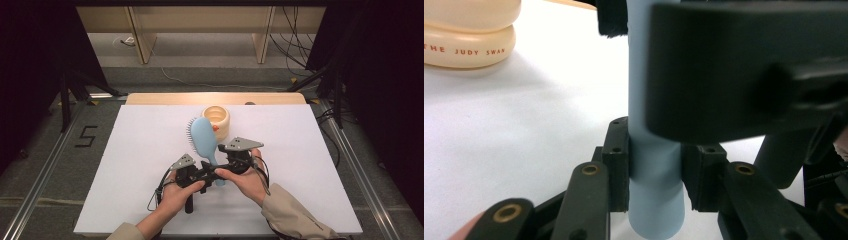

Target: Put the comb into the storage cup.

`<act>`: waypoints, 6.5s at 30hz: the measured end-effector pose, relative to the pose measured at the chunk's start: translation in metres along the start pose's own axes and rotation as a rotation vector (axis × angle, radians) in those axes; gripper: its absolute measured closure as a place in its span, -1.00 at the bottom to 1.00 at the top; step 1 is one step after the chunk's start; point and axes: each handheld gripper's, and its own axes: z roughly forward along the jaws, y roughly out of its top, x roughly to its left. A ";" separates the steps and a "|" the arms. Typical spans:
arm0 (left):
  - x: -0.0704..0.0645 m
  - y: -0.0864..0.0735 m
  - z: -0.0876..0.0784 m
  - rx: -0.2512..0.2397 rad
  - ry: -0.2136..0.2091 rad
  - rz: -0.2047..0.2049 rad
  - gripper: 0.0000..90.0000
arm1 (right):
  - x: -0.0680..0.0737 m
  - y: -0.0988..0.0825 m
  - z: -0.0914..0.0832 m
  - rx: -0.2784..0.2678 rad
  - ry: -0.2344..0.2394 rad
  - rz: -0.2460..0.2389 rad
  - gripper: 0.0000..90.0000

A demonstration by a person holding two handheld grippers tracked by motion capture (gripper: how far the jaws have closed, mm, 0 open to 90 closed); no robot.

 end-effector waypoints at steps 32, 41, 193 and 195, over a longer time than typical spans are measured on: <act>0.000 0.001 -0.001 -0.002 -0.005 -0.001 0.49 | 0.001 0.030 -0.017 -0.088 0.001 -0.043 -1.00; 0.000 0.001 0.000 0.001 -0.006 0.001 0.49 | 0.002 0.040 -0.017 -0.104 -0.007 -0.046 -1.00; 0.005 0.014 -0.041 0.086 0.216 0.446 -1.00 | -0.008 0.088 -0.009 -0.181 -0.077 -0.030 -0.55; 0.006 0.015 -0.045 0.082 0.224 0.448 -1.00 | -0.009 0.088 -0.010 -0.182 -0.081 -0.031 -0.55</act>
